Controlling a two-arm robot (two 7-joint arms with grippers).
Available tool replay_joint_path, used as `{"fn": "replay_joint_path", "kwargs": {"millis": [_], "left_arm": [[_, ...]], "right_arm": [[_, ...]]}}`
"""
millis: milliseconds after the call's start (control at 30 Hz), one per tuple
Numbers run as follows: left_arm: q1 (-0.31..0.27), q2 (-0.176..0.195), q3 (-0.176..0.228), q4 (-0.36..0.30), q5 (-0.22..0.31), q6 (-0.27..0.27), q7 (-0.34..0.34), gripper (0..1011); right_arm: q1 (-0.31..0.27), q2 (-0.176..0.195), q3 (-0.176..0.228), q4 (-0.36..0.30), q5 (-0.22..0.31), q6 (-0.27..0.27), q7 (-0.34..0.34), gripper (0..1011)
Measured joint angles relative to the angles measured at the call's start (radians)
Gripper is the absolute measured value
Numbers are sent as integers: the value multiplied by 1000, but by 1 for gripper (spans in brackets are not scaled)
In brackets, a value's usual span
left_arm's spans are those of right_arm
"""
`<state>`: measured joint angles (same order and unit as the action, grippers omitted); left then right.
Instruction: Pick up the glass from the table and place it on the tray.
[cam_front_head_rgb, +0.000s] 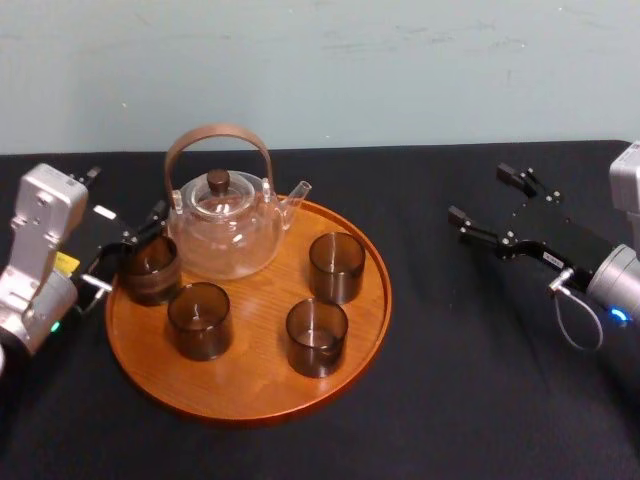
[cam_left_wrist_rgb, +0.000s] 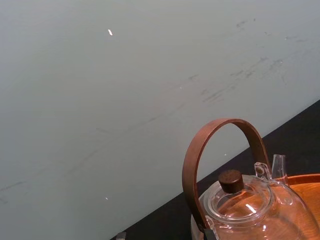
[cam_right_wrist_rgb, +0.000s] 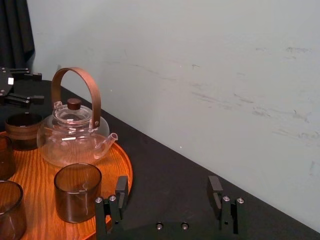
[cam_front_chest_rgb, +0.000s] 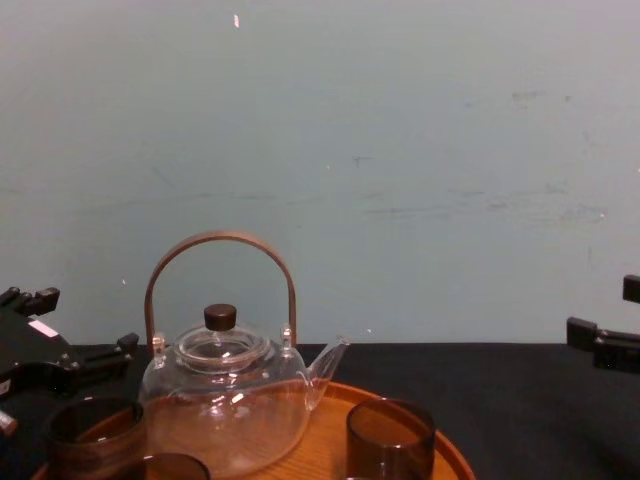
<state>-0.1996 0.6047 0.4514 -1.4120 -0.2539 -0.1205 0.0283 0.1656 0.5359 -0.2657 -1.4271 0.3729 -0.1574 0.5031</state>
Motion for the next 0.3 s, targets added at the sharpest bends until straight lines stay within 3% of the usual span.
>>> {"fn": "replay_joint_path", "kwargs": {"millis": [300], "left_arm": [[0, 0, 0, 0, 0, 0, 0, 1001]], "right_arm": [[1, -1, -2, -1, 0, 1, 1, 1002]]}}
